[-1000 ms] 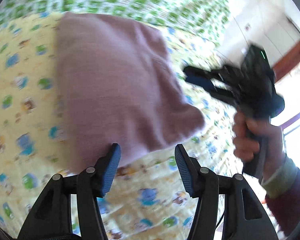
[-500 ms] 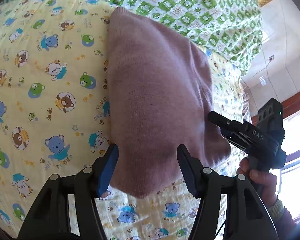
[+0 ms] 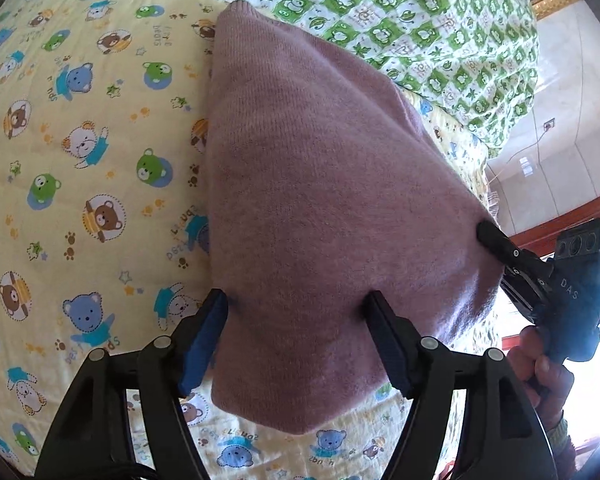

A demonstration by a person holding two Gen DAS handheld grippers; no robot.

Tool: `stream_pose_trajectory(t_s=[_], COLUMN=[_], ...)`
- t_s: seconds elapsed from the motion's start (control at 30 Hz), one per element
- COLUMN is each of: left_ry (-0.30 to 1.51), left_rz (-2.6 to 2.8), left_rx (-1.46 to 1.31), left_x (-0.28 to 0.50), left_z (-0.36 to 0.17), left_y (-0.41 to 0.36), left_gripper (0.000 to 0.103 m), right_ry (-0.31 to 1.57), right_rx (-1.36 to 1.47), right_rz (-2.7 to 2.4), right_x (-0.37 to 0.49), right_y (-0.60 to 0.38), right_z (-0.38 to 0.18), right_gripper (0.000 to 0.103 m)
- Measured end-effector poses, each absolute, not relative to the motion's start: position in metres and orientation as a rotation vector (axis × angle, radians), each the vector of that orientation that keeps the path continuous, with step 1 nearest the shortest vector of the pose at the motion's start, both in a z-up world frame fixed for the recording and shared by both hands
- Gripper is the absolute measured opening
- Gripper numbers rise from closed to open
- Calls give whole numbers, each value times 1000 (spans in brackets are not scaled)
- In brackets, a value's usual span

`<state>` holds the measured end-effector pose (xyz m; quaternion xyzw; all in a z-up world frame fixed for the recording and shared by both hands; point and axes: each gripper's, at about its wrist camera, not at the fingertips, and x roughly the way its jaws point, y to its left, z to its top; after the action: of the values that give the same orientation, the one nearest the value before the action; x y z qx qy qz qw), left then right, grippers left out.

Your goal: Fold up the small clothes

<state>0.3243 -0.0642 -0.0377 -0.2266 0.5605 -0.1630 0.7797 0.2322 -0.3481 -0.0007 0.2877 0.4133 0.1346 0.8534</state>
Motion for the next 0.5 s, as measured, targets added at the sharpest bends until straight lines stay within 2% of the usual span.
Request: stream_pose_trajectory(t_s=[0.1,0.3,0.43,0.5], left_ry=[1241,1276,1283,1276], left_rz=[-343,-333,-342,-346], left_rx=[-459,-418,-450,-455], left_x=[324,324,323,322], left_z=[-47,-65,-65,-58], left_y=[-74,-84,-79,-75], left_gripper=[73,78,78,76], right_ry=[877,987,965,966], right_rx=[575,608,636,635], right_rz=[262,158,141,147], right_x=[230,230,229,229], right_y=[-353,-361,-362,-362], right_z=[0,-65,-64,-58], right_gripper=[11,11,13,19])
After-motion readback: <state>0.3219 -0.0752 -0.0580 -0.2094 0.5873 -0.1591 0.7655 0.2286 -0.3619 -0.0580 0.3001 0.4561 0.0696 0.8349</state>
